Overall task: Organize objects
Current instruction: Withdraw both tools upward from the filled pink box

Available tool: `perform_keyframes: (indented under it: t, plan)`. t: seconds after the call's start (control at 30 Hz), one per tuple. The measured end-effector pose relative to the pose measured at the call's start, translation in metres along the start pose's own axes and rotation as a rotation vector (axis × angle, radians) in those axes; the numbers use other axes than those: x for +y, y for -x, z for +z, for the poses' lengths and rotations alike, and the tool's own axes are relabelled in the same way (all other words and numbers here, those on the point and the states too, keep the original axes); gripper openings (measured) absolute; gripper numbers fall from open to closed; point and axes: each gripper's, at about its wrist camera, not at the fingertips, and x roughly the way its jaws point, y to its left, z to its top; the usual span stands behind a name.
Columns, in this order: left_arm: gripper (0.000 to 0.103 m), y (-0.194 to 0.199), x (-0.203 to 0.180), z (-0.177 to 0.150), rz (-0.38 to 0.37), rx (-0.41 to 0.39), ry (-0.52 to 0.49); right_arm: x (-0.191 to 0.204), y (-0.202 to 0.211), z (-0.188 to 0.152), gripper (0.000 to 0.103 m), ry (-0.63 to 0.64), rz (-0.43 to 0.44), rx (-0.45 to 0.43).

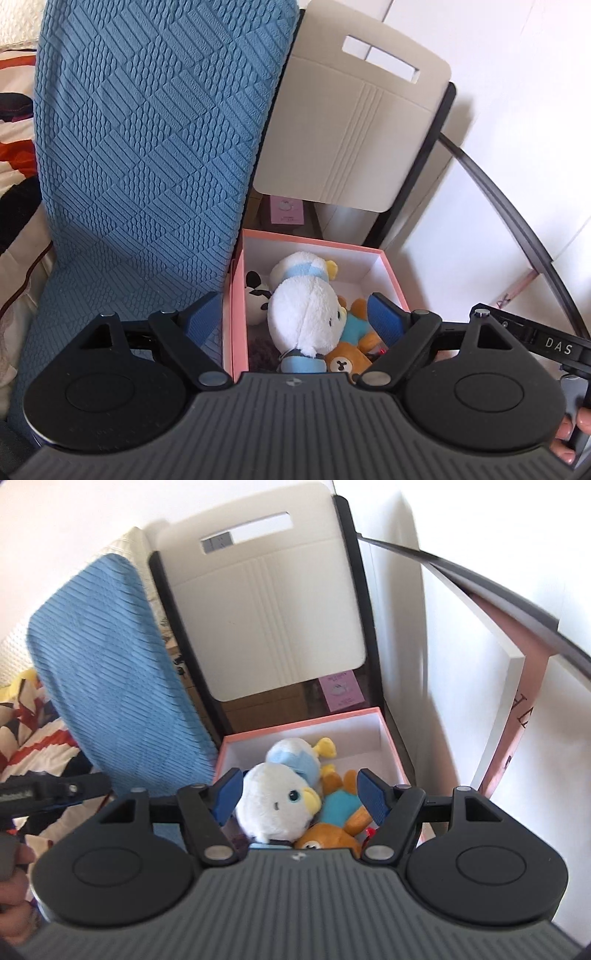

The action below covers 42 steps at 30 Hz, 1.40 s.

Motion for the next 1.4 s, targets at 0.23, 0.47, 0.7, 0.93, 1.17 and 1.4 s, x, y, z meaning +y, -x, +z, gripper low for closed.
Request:
perform_keyframes:
  t: [0.23, 0.47, 0.7, 0.93, 1.17, 1.4]
  plan:
    - [0.091, 0.022, -0.005, -0.012, -0.040, -0.010, -0.032, 0.021, 0.029, -0.015, 0.070, 0.005, -0.003, -0.015]
    - [0.091, 0.041, -0.011, -0.024, -0.071, -0.021, -0.053, 0.035, 0.051, -0.034, 0.070, 0.010, -0.013, -0.015]
    - [0.091, 0.047, -0.008, -0.043, -0.078, -0.032, -0.063, 0.042, 0.058, -0.060, 0.070, 0.019, -0.021, -0.004]
    - [0.091, 0.042, -0.005, -0.063, -0.054, -0.005, -0.075, 0.047, 0.055, -0.082, 0.070, 0.025, -0.016, 0.023]
    - [0.091, 0.036, -0.001, -0.071, -0.040, -0.023, -0.084, 0.040, 0.039, -0.096, 0.071, 0.033, -0.071, 0.037]
    - [0.091, 0.011, 0.011, -0.081, -0.044, 0.036, -0.071, 0.034, 0.030, -0.104, 0.071, 0.048, -0.072, 0.057]
